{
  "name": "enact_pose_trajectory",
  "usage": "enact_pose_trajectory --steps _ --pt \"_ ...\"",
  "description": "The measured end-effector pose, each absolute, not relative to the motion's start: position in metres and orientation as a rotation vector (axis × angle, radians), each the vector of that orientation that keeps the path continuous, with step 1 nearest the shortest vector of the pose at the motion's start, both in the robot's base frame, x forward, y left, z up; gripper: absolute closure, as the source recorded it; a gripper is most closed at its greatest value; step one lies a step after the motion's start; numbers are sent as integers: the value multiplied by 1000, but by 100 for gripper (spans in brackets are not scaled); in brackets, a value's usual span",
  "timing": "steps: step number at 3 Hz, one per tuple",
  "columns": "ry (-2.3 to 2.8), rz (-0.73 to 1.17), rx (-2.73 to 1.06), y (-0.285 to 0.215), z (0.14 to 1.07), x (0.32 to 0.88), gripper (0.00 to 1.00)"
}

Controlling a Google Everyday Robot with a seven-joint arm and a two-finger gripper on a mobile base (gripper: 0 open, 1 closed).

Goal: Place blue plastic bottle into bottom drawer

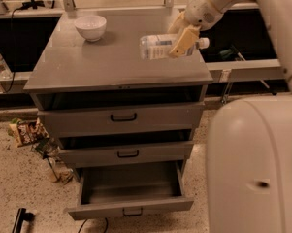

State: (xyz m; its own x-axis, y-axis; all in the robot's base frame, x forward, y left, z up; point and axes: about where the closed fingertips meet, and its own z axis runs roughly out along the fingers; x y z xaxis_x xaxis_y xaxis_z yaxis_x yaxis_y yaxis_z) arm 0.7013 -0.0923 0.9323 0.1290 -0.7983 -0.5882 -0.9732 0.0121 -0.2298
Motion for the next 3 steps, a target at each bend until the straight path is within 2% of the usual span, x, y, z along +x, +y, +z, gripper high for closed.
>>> enact_pose_trajectory --steps 2,3 --pt "1549 133 -1685 -141 1006 630 100" --pt "1576 131 -1678 -145 975 601 100"
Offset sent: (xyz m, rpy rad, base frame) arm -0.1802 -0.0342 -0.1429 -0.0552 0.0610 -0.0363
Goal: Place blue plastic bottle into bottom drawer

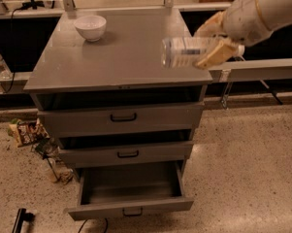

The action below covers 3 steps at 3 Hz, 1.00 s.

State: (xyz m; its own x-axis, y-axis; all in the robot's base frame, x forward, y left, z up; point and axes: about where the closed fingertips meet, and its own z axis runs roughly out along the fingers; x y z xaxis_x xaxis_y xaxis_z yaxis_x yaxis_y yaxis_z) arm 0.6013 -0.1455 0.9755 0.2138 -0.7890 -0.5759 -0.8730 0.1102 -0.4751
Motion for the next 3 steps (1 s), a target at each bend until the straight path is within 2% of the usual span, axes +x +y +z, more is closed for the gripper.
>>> enact_pose_trajectory --steps 1,3 --pt "1670 234 -1715 -139 887 580 100" --pt "1709 292 -1747 -132 852 566 100"
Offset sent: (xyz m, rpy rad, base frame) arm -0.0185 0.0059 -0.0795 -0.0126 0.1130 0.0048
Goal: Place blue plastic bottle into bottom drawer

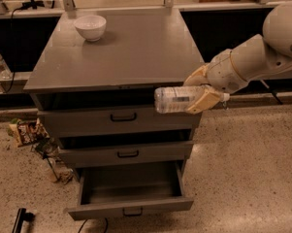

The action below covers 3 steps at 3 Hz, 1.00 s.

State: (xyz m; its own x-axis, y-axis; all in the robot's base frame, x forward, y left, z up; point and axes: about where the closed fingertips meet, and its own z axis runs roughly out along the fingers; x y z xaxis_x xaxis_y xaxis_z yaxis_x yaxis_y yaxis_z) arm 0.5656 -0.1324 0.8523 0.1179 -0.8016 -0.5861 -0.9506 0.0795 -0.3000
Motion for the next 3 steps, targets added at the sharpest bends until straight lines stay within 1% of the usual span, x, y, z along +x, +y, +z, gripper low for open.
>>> enact_pose_trajectory --steps 1,2,3 --pt "1747 327 -1658 -122 822 552 100" --pt "1757 399 -1574 -98 760 530 100" --pt "1746 426 -1540 -74 694 521 100"
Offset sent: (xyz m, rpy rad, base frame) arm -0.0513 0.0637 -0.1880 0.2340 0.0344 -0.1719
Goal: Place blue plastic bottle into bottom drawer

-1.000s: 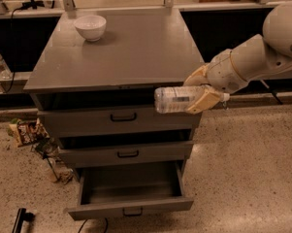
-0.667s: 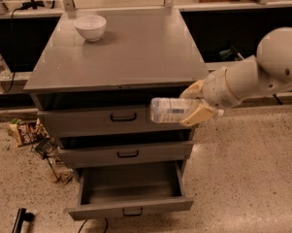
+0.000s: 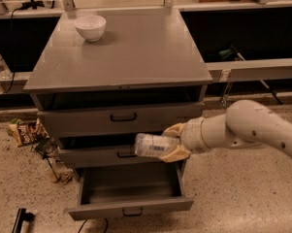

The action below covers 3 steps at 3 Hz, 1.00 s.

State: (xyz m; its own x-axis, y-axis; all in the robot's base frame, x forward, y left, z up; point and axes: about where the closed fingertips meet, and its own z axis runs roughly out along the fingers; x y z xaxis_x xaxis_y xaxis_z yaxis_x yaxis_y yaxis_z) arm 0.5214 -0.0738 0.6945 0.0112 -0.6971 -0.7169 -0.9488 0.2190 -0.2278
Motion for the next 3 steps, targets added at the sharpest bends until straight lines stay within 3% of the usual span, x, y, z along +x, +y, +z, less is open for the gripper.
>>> enact_pose_trajectory --steps 1,3 --pt "1760 464 -1535 -54 636 523 100" --pt "1771 499 -1506 -44 605 523 100"
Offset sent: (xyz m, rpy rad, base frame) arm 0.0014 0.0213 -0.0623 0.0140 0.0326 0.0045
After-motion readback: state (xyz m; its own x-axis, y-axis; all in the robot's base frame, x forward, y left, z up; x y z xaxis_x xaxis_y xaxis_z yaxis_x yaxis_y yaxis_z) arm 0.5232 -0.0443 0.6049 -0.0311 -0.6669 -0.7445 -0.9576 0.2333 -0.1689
